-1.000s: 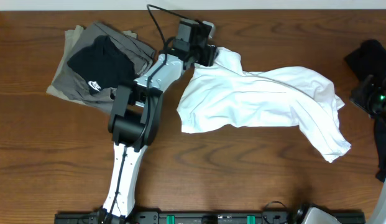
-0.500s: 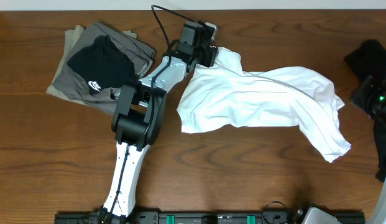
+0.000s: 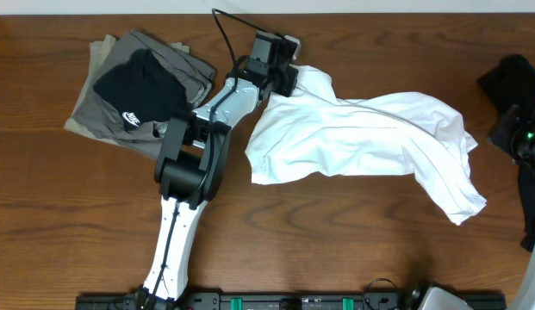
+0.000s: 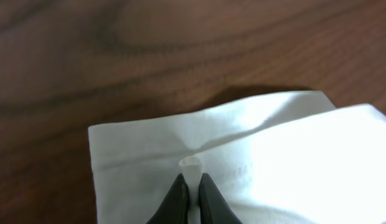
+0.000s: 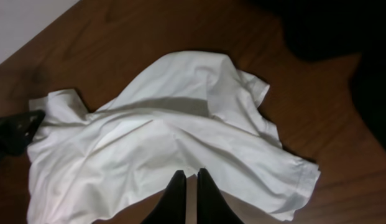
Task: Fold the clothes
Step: 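Grasp the T-shirt's upper left corner with the left gripper, then lift the T-shirt with the left gripper up and toward the back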
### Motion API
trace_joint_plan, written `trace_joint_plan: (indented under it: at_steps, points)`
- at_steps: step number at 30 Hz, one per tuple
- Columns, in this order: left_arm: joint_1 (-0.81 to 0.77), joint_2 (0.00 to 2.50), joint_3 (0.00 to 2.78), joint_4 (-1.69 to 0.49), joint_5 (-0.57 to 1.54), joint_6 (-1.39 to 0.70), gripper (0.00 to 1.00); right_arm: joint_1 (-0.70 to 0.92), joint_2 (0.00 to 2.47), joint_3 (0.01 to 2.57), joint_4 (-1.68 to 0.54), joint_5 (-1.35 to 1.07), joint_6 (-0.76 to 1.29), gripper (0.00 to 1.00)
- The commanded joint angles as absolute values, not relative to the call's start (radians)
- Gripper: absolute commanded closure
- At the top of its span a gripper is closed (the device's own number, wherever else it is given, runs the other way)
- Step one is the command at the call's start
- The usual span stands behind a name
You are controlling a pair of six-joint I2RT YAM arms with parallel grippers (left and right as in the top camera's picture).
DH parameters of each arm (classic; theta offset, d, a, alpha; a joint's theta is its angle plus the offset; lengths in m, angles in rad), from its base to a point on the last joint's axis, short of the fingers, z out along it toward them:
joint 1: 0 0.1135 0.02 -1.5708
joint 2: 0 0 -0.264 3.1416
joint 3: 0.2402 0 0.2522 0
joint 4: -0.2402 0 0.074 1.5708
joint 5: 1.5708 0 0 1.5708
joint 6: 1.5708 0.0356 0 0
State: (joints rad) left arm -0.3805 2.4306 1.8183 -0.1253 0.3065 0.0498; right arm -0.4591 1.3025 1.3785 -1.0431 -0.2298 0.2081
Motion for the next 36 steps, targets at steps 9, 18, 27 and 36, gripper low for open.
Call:
trace_joint_plan:
  at_steps: [9, 18, 27, 36]
  points:
    - [-0.359, 1.999, 1.839, -0.47, 0.181, 0.178, 0.94, -0.451, 1.359, 1.37, -0.994, -0.161, 0.218, 0.89]
    - [-0.359, 1.759, 1.839, -0.773, 0.056, 0.19, 0.94, -0.451, 1.522, 1.37, -0.979, -0.169, 0.224, 0.89]
    - [-0.36, 1.527, 1.839, -0.82, 0.051, 0.19, 0.94, -0.428, 1.732, 1.37, -0.981, -0.331, 0.124, 0.79]
    - [-0.373, 1.361, 1.839, -0.649, 0.208, 0.287, 0.94, -0.316, 1.842, 1.37, -0.937, -0.606, -0.131, 0.78]
